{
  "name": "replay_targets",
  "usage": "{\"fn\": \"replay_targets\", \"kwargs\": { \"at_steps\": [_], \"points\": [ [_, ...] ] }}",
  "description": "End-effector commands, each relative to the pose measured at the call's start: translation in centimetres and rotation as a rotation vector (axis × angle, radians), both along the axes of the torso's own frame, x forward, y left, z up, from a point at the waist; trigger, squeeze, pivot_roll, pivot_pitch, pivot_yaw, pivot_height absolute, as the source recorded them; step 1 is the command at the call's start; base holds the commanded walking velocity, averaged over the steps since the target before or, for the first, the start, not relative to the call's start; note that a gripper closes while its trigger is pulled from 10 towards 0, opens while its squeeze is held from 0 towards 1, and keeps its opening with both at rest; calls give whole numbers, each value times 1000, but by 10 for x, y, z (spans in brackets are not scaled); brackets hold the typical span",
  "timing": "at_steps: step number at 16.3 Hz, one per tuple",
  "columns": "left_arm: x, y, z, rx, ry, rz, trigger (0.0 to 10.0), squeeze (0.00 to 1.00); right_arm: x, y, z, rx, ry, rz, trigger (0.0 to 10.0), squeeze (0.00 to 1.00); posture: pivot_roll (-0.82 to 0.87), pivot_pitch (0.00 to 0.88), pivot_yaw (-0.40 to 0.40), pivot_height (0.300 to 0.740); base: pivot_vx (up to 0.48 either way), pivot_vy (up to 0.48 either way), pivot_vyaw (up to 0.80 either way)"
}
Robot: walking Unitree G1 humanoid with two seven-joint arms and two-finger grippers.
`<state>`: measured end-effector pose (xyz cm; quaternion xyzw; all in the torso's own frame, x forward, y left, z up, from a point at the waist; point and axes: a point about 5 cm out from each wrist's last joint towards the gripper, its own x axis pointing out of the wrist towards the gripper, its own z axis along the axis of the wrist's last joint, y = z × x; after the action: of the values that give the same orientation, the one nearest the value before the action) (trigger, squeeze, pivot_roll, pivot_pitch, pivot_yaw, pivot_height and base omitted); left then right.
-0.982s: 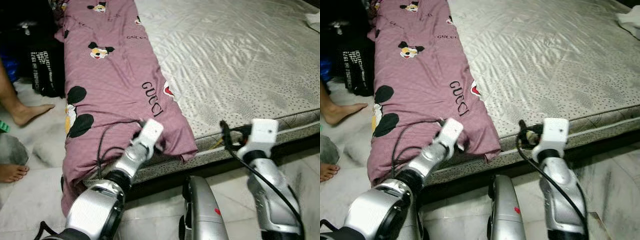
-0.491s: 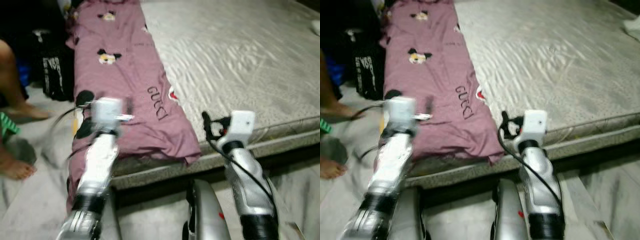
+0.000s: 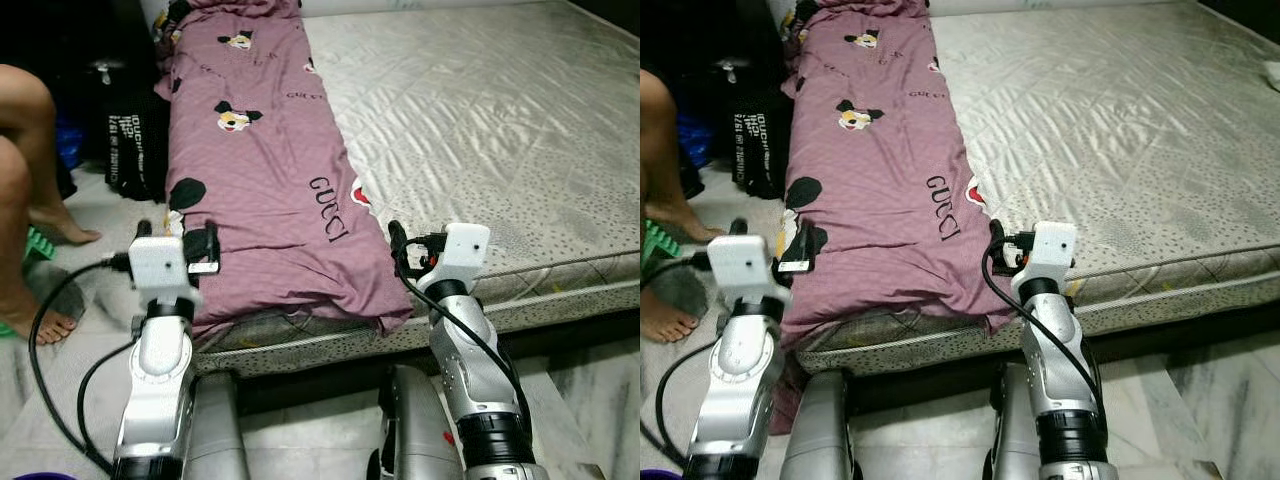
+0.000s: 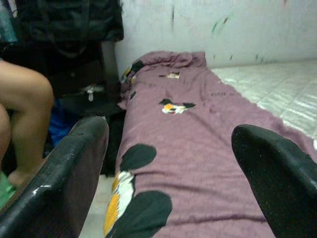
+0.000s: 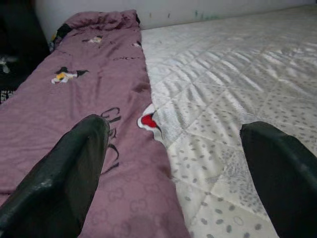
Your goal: Clean up the room
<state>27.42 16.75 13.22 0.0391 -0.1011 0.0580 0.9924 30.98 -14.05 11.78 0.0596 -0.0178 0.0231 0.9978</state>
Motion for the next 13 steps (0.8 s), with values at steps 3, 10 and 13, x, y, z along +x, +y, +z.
{"fn": "replay_targets", "kwargs": {
  "at_steps": [3,10,13],
  "points": [
    [-2,2,2,44,24,-53,10000,0,0,13,6,14,-27,54,10000,0,50,0,-1,575,0,0,0],
    [3,4,-3,65,86,-35,10000,0,-5,9,2,14,-21,35,10000,0,45,0,16,650,0,0,0],
    [5,-1,-4,92,98,-49,10000,0,-4,7,3,11,-24,32,10000,0,46,0,14,675,0,0,0]
  ]
}}
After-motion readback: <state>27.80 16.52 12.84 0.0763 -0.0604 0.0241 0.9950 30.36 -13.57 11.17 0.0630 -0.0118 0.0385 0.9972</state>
